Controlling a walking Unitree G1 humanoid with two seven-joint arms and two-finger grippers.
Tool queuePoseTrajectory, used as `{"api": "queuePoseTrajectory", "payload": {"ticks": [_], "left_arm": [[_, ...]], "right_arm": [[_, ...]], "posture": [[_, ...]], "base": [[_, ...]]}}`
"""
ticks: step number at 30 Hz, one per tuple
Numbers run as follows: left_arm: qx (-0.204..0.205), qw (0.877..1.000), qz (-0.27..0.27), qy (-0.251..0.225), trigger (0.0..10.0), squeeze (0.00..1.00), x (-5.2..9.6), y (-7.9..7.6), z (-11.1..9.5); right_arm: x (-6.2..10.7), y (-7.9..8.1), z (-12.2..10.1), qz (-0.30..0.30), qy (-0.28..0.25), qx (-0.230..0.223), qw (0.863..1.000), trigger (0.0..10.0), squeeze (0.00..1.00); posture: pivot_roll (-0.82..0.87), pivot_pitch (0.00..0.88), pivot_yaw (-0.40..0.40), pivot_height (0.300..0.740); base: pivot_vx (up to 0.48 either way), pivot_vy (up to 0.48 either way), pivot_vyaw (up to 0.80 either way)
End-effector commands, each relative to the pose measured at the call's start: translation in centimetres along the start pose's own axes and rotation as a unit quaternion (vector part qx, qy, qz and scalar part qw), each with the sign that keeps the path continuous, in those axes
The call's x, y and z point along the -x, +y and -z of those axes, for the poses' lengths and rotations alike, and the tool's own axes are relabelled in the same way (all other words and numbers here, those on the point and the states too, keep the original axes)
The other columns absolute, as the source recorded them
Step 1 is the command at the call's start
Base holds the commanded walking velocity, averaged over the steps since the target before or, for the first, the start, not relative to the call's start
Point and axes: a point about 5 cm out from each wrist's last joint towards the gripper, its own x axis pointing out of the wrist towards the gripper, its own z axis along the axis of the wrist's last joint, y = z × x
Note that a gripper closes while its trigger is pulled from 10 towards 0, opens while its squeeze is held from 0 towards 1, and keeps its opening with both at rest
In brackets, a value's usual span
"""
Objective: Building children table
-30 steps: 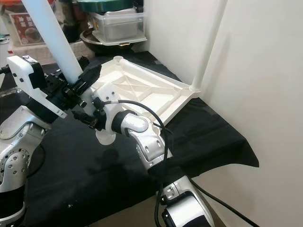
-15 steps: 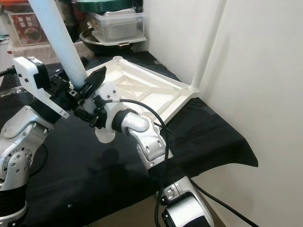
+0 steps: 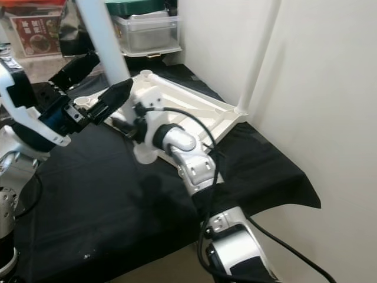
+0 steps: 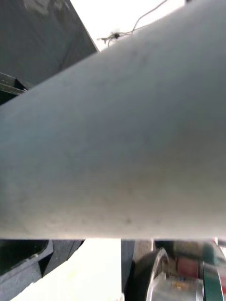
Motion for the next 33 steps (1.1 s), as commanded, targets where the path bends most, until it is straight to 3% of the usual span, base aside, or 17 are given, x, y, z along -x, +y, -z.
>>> {"api": "queuePoseTrajectory", "payload": {"ticks": [1,2,4,5,7,14,15,16,17,19,20,21,22,24,26,30,33], "left_arm": [[-0.012,1.000,-0.009,0.007,10.0,0.58,0.3,0.3,-0.2],[-0.031,0.999,-0.041,0.008,10.0,0.00,0.6,1.0,-0.3],[-0.047,0.996,-0.081,0.009,10.0,0.00,1.0,2.1,-0.5],[-0.047,0.996,-0.081,0.009,10.0,0.00,1.0,2.1,-0.5],[-0.076,0.988,-0.133,0.018,10.0,0.00,2.5,3.7,-1.4],[-0.082,0.989,-0.123,0.018,10.0,0.00,3.3,3.4,-2.2],[-0.089,0.984,-0.151,0.035,10.0,0.00,4.4,4.1,-2.0],[-0.090,0.982,-0.164,0.042,10.0,0.00,4.8,4.4,-1.8],[-0.090,0.980,-0.166,0.056,10.0,0.00,5.0,4.3,-1.2],[-0.090,0.980,-0.166,0.056,10.0,0.00,5.0,4.3,-1.2],[-0.088,0.980,-0.165,0.067,10.0,0.00,5.1,4.0,-0.5],[-0.088,0.980,-0.165,0.067,10.0,0.00,5.1,4.0,-0.5],[-0.087,0.980,-0.163,0.078,10.0,0.00,5.0,3.7,0.2],[-0.087,0.980,-0.163,0.078,10.0,0.00,5.0,3.7,0.2],[-0.096,0.975,-0.176,0.097,10.0,0.00,5.2,3.7,1.0],[-0.099,0.971,-0.191,0.104,10.0,0.00,5.4,3.9,1.3],[-0.113,0.958,-0.229,0.129,10.0,0.00,6.5,4.5,1.9]], "right_arm": [[0.1,-1.0,-1.0,0.021,-0.021,0.001,1.000,0.0,0.00],[0.4,-2.7,-1.3,0.054,-0.024,-0.004,0.998,0.0,0.00],[0.9,-4.4,-1.7,0.087,-0.030,-0.014,0.996,0.0,0.00],[0.9,-4.4,-1.7,0.087,-0.030,-0.014,0.996,0.0,0.00],[2.1,-7.5,-3.1,0.138,-0.055,-0.038,0.988,0.0,0.00],[2.8,-8.6,-3.6,0.147,-0.071,-0.067,0.984,0.0,0.00],[3.3,-9.5,-4.1,0.151,-0.103,-0.146,0.972,0.0,0.00],[3.4,-9.8,-4.3,0.150,-0.117,-0.179,0.965,0.0,0.00],[3.3,-9.8,-4.5,0.143,-0.134,-0.222,0.955,0.0,0.00],[3.3,-9.8,-4.5,0.143,-0.134,-0.222,0.955,0.0,0.00],[3.1,-9.6,-4.7,0.133,-0.151,-0.270,0.941,0.0,0.00],[3.1,-9.6,-4.7,0.133,-0.151,-0.270,0.941,0.0,0.00],[2.8,-9.3,-5.0,0.118,-0.167,-0.310,0.929,0.0,0.00],[2.8,-9.3,-5.0,0.118,-0.167,-0.310,0.929,0.0,0.00],[2.2,-8.8,-5.2,0.096,-0.182,-0.351,0.913,0.0,0.00],[2.1,-8.5,-5.1,0.088,-0.181,-0.354,0.913,0.0,0.00],[1.9,-8.0,-4.6,0.079,-0.172,-0.352,0.917,0.0,0.00]], "posture": [[0.05,0.000,-0.069,0.740],[0.05,0.000,-0.072,0.740],[0.05,0.000,-0.073,0.740],[0.05,0.000,-0.073,0.740],[0.05,0.000,-0.072,0.740],[0.06,0.000,-0.074,0.740],[0.07,0.000,-0.074,0.740],[0.07,0.000,-0.074,0.740],[0.06,0.000,-0.073,0.740],[0.06,0.000,-0.073,0.740],[0.06,0.000,-0.071,0.740],[0.06,0.000,-0.071,0.740],[0.06,0.000,-0.067,0.740],[0.06,0.000,-0.067,0.740],[0.06,0.000,-0.064,0.740],[0.07,0.000,-0.065,0.740],[0.08,0.000,-0.070,0.740]], "base": [[0.000,0.000,0.00],[0.000,0.000,0.00],[0.000,0.000,0.00],[0.000,0.000,0.00],[0.000,0.000,0.00],[0.000,0.000,0.00],[0.000,0.000,0.00],[0.000,0.000,0.00],[0.000,0.000,0.00],[0.000,0.000,0.00],[0.000,0.000,0.00],[0.000,0.000,0.00],[0.000,0.000,0.00],[0.000,0.000,0.00],[0.000,0.000,0.00],[0.000,0.000,0.00],[0.000,0.000,0.00]]}}
